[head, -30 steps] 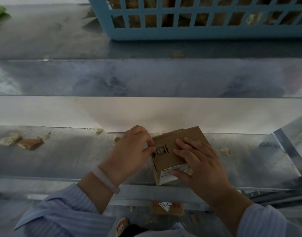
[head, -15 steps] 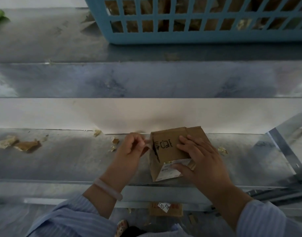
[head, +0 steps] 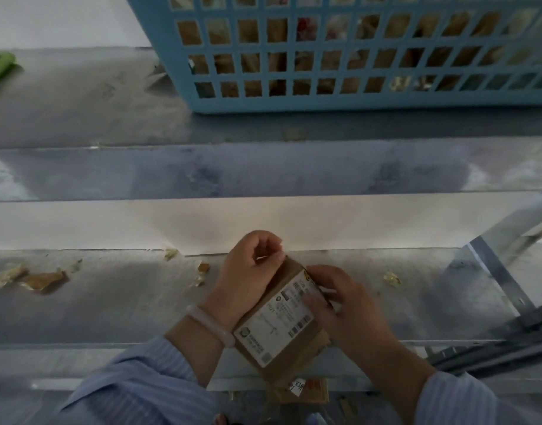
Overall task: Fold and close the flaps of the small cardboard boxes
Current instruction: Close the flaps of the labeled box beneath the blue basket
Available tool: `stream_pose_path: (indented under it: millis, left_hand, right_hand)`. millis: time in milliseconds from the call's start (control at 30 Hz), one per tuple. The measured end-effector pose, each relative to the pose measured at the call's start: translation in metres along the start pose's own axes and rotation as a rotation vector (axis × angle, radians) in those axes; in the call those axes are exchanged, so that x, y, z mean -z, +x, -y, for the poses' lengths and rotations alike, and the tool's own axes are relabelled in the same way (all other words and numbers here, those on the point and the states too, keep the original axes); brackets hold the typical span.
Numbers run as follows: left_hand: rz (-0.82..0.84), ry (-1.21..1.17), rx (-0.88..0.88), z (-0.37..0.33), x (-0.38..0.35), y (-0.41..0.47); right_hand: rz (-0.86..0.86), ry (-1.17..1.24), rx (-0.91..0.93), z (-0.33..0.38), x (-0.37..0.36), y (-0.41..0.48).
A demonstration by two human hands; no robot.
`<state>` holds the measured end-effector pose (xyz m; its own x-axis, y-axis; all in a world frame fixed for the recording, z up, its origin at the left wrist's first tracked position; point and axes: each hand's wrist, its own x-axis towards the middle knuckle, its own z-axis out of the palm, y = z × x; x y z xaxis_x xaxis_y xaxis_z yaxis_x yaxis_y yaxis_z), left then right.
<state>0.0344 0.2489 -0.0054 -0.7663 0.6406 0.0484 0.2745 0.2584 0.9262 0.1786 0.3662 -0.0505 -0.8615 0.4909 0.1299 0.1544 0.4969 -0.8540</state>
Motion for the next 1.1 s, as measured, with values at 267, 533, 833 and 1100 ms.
stream_pose_path:
  millis: [267,533,833,1100]
  left_hand:
    - [0.178,0.421,0.123,0.009,-0.004,0.007]
    - [0.001,0.264,-0.063,-0.017,0.002,0.012]
    - [0.175,0.413,-0.518,-0.055,-0.010,0.026]
    - [0.222,0.444,-0.409,-0.028,-0.025,0.024]
  right_hand:
    - [0.026,-0.083,-0.015,-0.013,-0.003,-0.007]
    - [-0.214,-0.027,0.167,-0.001,0.008,-0.007]
    - [-0.096,-0.162,0.204,0.003,0.023,0.024]
    - [-0.066,-0.194,0.067,-0.017,0.013,0.013]
